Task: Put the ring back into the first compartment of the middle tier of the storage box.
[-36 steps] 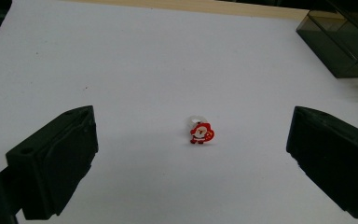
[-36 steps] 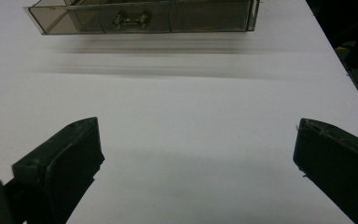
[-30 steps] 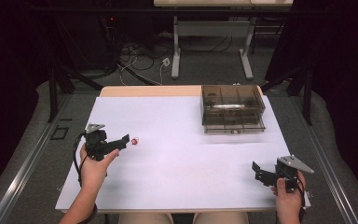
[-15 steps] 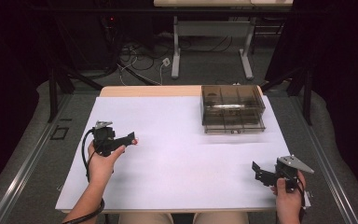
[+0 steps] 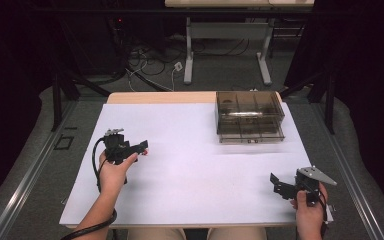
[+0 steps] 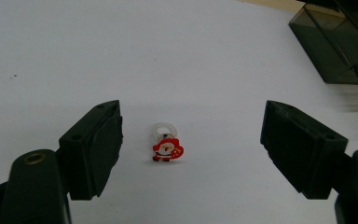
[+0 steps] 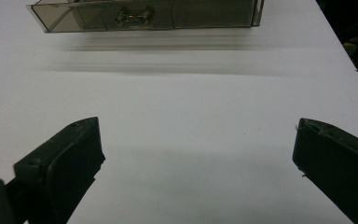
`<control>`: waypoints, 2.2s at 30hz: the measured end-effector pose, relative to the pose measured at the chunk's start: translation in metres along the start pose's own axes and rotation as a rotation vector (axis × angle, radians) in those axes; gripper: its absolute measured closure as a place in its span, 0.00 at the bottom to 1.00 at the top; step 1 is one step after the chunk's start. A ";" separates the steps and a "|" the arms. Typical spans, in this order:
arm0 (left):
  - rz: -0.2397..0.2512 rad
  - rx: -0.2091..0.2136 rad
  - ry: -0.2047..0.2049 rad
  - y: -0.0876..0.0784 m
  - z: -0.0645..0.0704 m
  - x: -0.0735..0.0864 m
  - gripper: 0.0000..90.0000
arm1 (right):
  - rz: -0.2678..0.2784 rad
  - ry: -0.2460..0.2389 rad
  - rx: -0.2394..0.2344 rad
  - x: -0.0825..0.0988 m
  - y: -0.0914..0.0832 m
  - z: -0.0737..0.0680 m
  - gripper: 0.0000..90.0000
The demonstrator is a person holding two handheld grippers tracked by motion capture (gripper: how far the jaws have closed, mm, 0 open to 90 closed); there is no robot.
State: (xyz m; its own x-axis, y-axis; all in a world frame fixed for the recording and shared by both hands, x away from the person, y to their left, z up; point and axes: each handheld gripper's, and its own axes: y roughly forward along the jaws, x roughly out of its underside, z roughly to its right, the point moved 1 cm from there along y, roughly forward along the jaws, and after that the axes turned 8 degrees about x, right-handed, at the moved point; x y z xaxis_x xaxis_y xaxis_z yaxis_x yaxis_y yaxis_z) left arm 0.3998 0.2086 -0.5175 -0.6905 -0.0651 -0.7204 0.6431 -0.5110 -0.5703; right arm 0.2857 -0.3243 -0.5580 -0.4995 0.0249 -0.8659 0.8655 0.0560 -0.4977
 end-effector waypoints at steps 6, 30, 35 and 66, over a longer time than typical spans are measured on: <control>-0.023 -0.003 -0.014 0.008 0.003 -0.001 0.29 | 0.002 -0.003 -0.001 0.000 0.001 0.000 0.01; -0.132 -0.090 -0.053 0.029 -0.002 0.005 0.47 | -0.021 -0.003 -0.004 0.000 0.001 0.000 0.03; -0.152 -0.070 -0.081 0.031 -0.004 0.005 0.52 | -0.018 -0.003 -0.004 0.000 0.001 0.000 0.03; -0.198 -0.088 -0.154 0.039 -0.008 0.006 0.71 | -0.015 0.007 -0.012 0.000 0.001 0.000 0.03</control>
State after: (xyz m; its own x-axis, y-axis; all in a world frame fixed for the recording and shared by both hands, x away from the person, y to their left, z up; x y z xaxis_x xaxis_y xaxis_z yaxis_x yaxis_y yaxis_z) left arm 0.4229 0.1949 -0.5470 -0.8436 -0.1041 -0.5267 0.5121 -0.4509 -0.7311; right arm 0.2864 -0.3242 -0.5582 -0.5129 0.0305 -0.8579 0.8573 0.0687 -0.5102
